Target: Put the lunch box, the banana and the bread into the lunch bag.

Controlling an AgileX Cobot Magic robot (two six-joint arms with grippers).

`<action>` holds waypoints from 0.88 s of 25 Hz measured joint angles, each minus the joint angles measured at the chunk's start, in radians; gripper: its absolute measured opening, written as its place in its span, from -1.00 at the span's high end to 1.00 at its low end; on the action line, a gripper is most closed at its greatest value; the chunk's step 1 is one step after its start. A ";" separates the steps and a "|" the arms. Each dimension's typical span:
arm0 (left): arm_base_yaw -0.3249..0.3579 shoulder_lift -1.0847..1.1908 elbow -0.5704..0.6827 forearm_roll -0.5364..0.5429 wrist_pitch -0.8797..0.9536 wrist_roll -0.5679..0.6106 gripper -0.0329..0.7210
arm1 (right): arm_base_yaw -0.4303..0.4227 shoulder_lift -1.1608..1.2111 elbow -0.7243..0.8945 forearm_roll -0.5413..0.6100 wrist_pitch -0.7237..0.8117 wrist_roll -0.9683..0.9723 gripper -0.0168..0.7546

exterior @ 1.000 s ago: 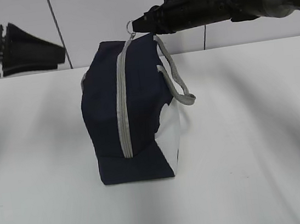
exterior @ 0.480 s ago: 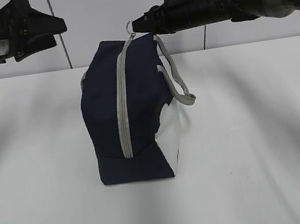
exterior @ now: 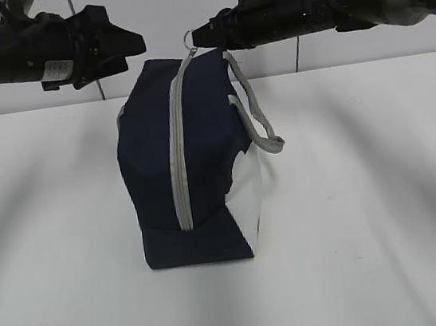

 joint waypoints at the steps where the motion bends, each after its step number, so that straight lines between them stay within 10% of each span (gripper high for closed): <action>1: -0.005 0.007 -0.005 0.001 -0.010 0.000 -0.13 | 0.000 0.000 0.000 0.000 0.000 0.000 1.00; 22: -0.045 0.087 -0.067 0.003 -0.059 0.000 0.04 | 0.000 0.000 0.000 0.000 -0.002 0.000 1.00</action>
